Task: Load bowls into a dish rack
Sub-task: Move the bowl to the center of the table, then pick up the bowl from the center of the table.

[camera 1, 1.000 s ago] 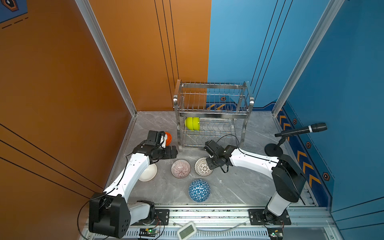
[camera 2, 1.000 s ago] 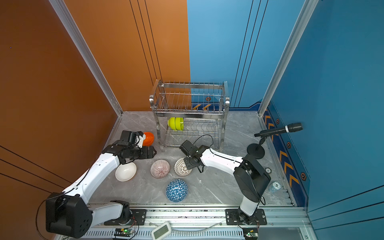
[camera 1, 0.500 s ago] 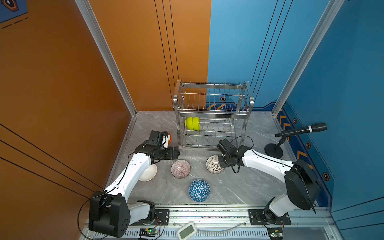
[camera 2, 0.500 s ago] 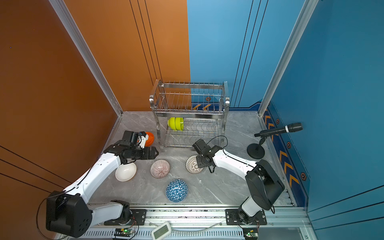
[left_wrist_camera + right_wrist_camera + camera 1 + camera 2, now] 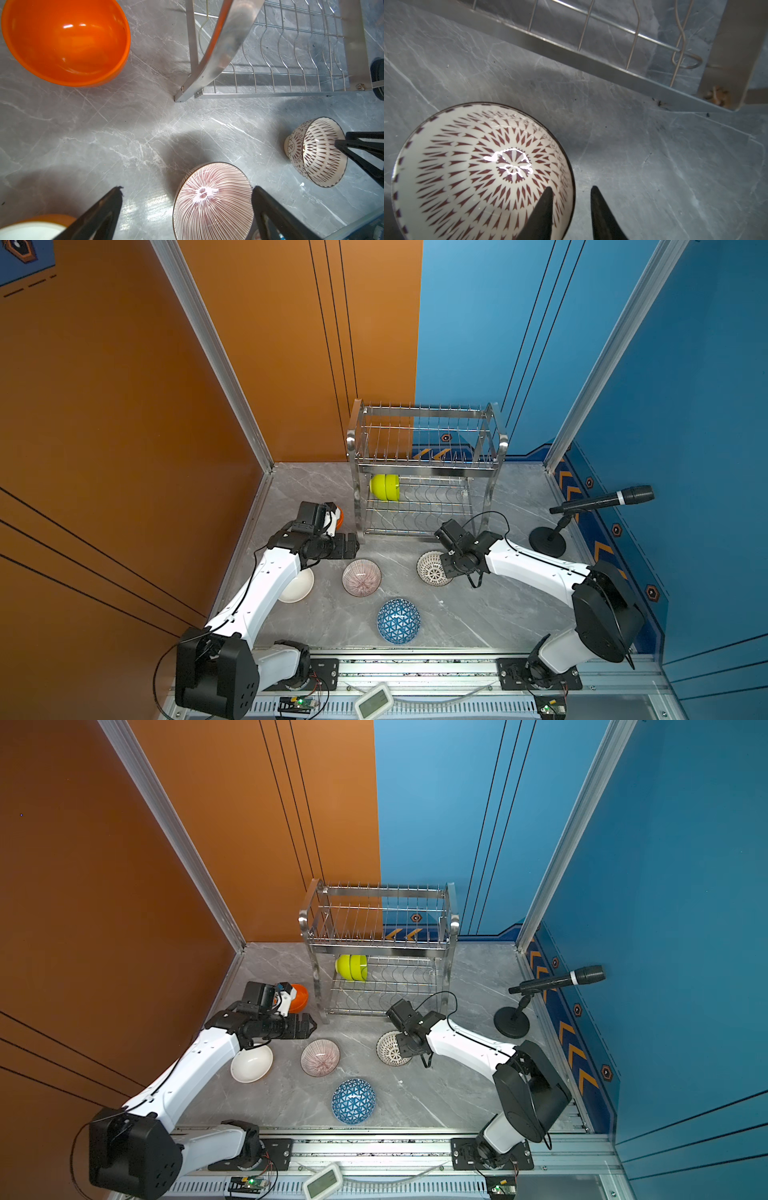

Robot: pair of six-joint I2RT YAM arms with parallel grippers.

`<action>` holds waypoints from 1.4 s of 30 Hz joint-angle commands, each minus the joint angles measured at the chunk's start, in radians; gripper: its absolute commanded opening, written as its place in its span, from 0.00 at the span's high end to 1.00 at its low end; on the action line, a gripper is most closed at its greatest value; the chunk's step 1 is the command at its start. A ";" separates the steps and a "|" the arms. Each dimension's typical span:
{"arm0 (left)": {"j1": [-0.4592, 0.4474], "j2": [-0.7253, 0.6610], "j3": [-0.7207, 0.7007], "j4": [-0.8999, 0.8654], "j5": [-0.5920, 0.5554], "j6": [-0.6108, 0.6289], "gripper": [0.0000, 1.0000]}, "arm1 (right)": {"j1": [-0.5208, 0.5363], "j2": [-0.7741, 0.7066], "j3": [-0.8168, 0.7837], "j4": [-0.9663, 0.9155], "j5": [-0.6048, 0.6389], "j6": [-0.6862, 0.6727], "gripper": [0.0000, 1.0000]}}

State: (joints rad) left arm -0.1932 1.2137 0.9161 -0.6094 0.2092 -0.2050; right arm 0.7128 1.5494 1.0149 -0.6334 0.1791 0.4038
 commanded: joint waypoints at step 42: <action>0.009 -0.211 -0.178 0.247 0.033 0.018 0.02 | 0.277 0.263 0.292 -0.190 0.010 -0.201 0.64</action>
State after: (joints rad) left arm -0.1902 1.0153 0.7528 -0.3813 0.2173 -0.1833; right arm 0.9821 1.7962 1.2758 -0.7784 0.2035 0.2138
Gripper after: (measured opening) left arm 0.978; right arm 0.368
